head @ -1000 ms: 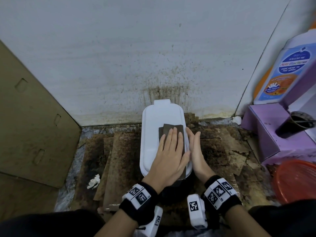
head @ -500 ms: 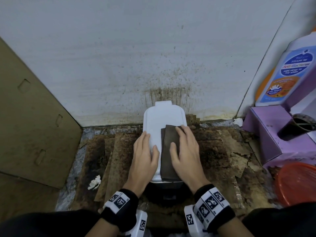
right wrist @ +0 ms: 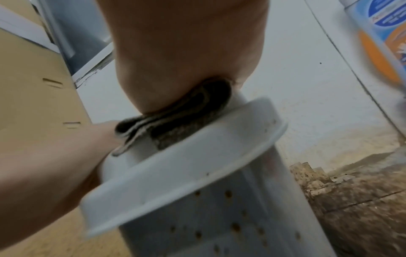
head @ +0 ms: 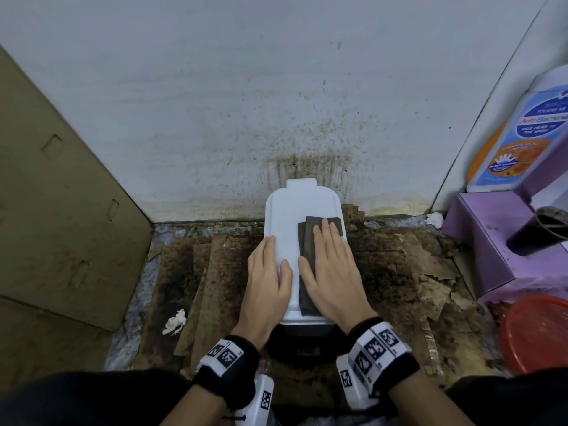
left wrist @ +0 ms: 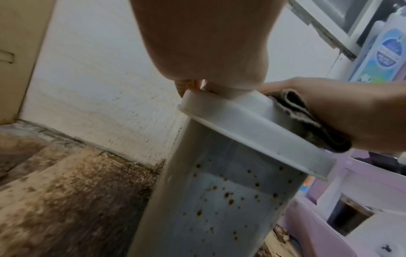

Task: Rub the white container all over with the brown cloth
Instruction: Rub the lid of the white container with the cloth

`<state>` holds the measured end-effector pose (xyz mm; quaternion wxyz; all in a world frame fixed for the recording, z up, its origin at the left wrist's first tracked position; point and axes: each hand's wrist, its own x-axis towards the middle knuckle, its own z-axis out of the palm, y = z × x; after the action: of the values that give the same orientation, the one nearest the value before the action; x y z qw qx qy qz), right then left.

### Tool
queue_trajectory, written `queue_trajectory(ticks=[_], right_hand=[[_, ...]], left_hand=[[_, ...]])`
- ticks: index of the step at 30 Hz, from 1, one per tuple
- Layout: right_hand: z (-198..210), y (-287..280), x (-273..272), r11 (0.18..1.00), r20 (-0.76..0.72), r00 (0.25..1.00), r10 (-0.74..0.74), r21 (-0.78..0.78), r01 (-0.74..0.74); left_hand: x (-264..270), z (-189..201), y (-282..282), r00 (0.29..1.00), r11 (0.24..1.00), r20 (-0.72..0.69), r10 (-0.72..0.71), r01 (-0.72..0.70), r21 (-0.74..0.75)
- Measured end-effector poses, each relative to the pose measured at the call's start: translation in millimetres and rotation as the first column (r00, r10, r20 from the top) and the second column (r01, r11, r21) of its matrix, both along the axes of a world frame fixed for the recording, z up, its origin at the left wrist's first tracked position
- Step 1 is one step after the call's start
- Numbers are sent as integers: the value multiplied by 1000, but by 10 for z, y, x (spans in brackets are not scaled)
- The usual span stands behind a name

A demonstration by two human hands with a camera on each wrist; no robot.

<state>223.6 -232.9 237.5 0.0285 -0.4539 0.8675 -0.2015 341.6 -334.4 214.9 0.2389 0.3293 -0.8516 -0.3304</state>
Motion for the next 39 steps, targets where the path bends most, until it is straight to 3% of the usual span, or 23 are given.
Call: queue_trajectory(ticks=[5,16,20,28,34,39], right_hand=[[-1,-70,-221,999,50,998,26,45,-28],[-68,308,50,999,57,997,48,20,-50],[-27,117,-228,992,73,993,96,71,-101],[133,-243,-907,967,307,932,194,101,-235],[66,17,-557,992,468,875,125,-32,-125],[-74,431,-59,989,377,920,110,-135,-63]], left_hand=[[-5,14,15,1000,1000,-14,9,-9,-4],[-12,-4,13,994,998,-87,59,-56,37],[-11,-16,-5,994,997,-90,64,-60,46],[-16,6,16,991,992,-117,69,-56,111],[-19,-22,38,988,992,-133,79,-65,104],[-34,-38,45,987,993,-137,79,-66,94]])
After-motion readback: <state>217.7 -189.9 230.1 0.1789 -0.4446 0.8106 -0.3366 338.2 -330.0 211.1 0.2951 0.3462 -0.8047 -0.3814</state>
